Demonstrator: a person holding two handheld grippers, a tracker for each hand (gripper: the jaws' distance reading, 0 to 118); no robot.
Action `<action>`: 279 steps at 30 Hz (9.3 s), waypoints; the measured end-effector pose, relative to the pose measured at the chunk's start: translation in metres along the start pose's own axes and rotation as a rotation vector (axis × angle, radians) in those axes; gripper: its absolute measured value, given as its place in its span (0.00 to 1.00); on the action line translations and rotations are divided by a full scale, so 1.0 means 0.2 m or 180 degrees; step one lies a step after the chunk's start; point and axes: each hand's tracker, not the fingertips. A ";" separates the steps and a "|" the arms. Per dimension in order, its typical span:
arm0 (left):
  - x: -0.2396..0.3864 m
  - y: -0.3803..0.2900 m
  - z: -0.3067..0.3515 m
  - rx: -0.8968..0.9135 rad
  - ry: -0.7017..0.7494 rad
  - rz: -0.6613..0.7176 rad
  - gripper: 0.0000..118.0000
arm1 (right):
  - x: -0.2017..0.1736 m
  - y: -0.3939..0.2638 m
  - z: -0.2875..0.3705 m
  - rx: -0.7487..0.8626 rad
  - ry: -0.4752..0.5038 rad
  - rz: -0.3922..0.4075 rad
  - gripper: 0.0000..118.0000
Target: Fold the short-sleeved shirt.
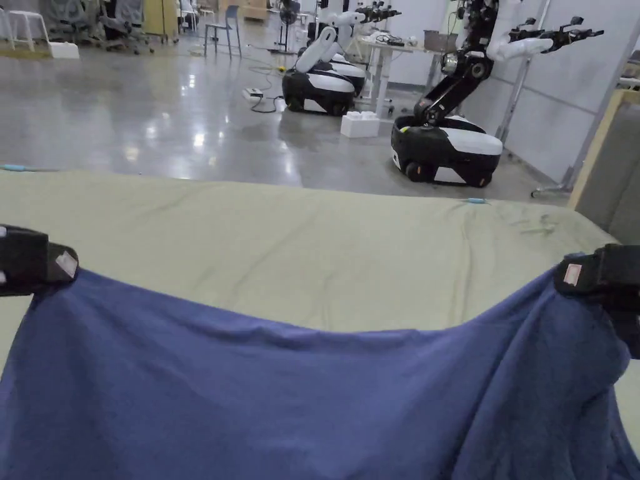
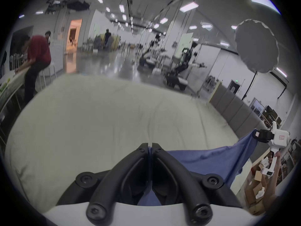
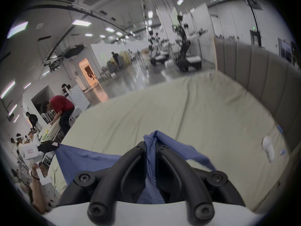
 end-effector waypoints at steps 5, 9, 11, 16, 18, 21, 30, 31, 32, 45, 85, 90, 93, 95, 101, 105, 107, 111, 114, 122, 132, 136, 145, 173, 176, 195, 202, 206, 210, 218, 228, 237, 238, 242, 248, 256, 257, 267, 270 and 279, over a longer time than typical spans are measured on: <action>0.05 0.31 0.18 0.0445 0.0082 -0.0102 0.02 | -0.07 0.27 0.11 0.0448 0.0059 0.0111 0.11; 0.04 0.62 0.23 0.0676 0.0305 0.0033 0.02 | -0.15 0.54 0.09 0.0809 -0.0173 0.0299 0.11; 0.04 0.78 0.23 0.0713 0.0287 0.0078 0.02 | -0.19 0.68 0.06 0.0897 -0.0169 0.0315 0.11; 0.14 1.18 0.16 0.0927 0.0602 -0.0087 0.02 | -0.35 1.07 -0.06 0.1118 -0.0215 0.0371 0.11; 0.19 1.31 0.11 0.0996 0.0706 -0.0188 0.02 | -0.41 1.21 -0.13 0.1227 -0.0273 0.0348 0.11; 0.27 1.47 0.03 0.1068 0.0774 -0.0280 0.02 | -0.46 1.39 -0.24 0.1304 -0.0345 0.0317 0.11; 0.36 1.74 -0.31 0.1378 0.1059 -0.0516 0.02 | -0.46 1.69 -0.55 0.1537 -0.0633 0.0337 0.11; 0.36 1.75 -0.35 0.1374 0.1055 -0.0550 0.02 | -0.46 1.71 -0.57 0.1554 -0.0628 0.0303 0.11; 0.36 1.75 -0.38 0.1367 0.1086 -0.0562 0.02 | -0.46 1.72 -0.60 0.1585 -0.0605 0.0277 0.11; -0.01 1.15 -0.86 0.0776 0.0636 -0.0210 0.02 | -0.27 1.15 -0.99 0.0952 -0.0430 0.0405 0.11; -0.17 -0.84 0.29 -0.0422 0.0323 0.0385 0.02 | 0.26 -0.95 0.09 -0.0651 -0.0361 -0.0269 0.11; -0.19 -1.04 0.40 -0.0719 0.0274 0.0609 0.02 | 0.27 -1.12 0.23 -0.0847 -0.0445 -0.0317 0.11; -0.23 -1.15 0.45 -0.0868 0.0446 0.0635 0.02 | 0.29 -1.21 0.27 -0.1022 -0.0517 -0.0284 0.11; -0.25 -1.22 0.45 -0.0986 0.0450 0.0753 0.02 | 0.30 -1.27 0.27 -0.1139 -0.0551 -0.0303 0.11; -0.22 -1.31 0.36 -0.1237 0.0608 0.0565 0.02 | 0.30 -1.39 0.18 -0.1347 -0.0655 -0.0338 0.11; -0.24 -1.35 0.29 -0.1388 0.0606 0.0546 0.16 | 0.29 -1.47 0.14 -0.1377 -0.0729 -0.0216 0.38; -0.23 -1.38 0.28 -0.1273 0.0515 0.0620 0.38 | 0.29 -1.51 0.13 -0.1223 -0.0626 -0.0265 0.56; -0.20 -1.36 0.32 -0.1207 0.0199 0.0765 0.65 | 0.22 -1.56 0.10 -0.1216 -0.0456 0.0022 0.88; -0.19 -1.29 0.42 -0.1107 0.0214 0.0965 0.65 | 0.12 -1.52 0.07 -0.1631 -0.0450 0.0797 0.88; -0.13 -1.12 0.86 -0.0248 0.0997 0.0816 0.00 | 0.11 -1.36 0.46 -0.1052 -0.0715 -0.0087 0.04; -0.15 -1.36 0.55 -0.1020 0.0548 0.0738 0.26 | 0.15 -1.39 0.49 -0.1181 -0.0654 -0.0514 0.03; -0.16 -1.39 0.52 -0.0998 0.0503 0.0876 0.74 | 0.17 -1.39 0.48 -0.1148 -0.0459 -0.0873 0.03; -0.13 -1.43 0.31 -0.1442 0.0551 0.0474 0.68 | 0.16 -1.38 0.46 -0.1159 -0.0591 -0.0784 0.03; -0.11 -1.34 0.27 -0.1594 0.0680 0.0730 0.06 | 0.27 -1.37 0.19 -0.1448 -0.0513 -0.0670 0.12; -0.10 -1.30 0.31 -0.1545 0.0571 0.0820 0.06 | 0.25 -1.34 0.22 -0.1376 -0.0607 -0.0556 0.12; -0.11 -0.38 -0.46 -0.0901 0.0692 0.0024 0.06 | 0.17 -0.53 -0.49 -0.0891 -0.0575 0.0079 0.12; -0.18 -0.55 -0.79 -0.1445 0.0727 0.0077 0.06 | 0.27 -0.57 -0.81 -0.1229 -0.0732 -0.0050 0.12; -0.28 -0.71 -0.86 -0.1492 0.0604 0.0393 0.07 | 0.30 -0.60 -0.89 -0.1325 -0.0687 -0.0091 0.16; -0.33 -0.74 -0.76 -0.1194 0.0341 0.0650 0.17 | 0.32 -0.64 -0.91 -0.1275 -0.0657 -0.0169 0.52; -0.22 -0.53 -0.17 -0.0387 -0.0016 0.0516 0.80 | 0.16 -0.56 -0.31 -0.0260 -0.0534 0.0227 0.66; -0.12 -1.01 0.09 -0.1531 -0.0200 0.0904 0.00 | 0.04 -1.08 0.02 -0.0735 -0.0353 -0.0117 0.02; -0.14 -0.75 -0.02 -0.0421 0.0746 0.0148 0.13 | 0.03 -1.16 -0.01 -0.0929 -0.0364 -0.0234 0.02; -0.16 -0.72 -0.07 -0.0254 0.0863 0.0063 0.59 | 0.04 -1.15 -0.01 -0.0918 -0.0393 -0.0233 0.02; -0.30 -0.66 -0.33 -0.1159 0.0521 0.0420 0.98 | 0.06 -1.10 0.01 -0.0868 -0.0524 -0.0274 0.02; -0.22 -0.81 -0.54 -0.1539 0.0558 -0.0073 0.30 | 0.10 -1.05 0.02 -0.0868 -0.0703 -0.0267 0.02; -0.21 -0.81 -0.48 -0.1595 0.0493 0.0217 0.07 | 0.12 -0.97 -0.02 -0.0819 -0.0784 -0.0167 0.03; -0.19 -0.81 -0.47 -0.1581 0.0503 0.0166 0.07 | 0.14 -0.96 -0.05 -0.0774 -0.0748 -0.0136 0.07; -0.08 -0.87 -0.52 -0.1646 0.0674 -0.0314 0.07 | 0.30 -1.00 -0.46 -0.1245 -0.0853 -0.0251 0.43; -0.06 -0.87 -0.54 -0.1646 0.0727 -0.0389 0.07 | 0.32 -1.07 -0.58 -0.1491 -0.0840 -0.0283 0.43; -0.08 -0.81 -0.44 -0.1465 0.0735 0.0028 0.07 | 0.21 -0.99 -0.50 -0.1389 -0.0565 -0.0058 0.09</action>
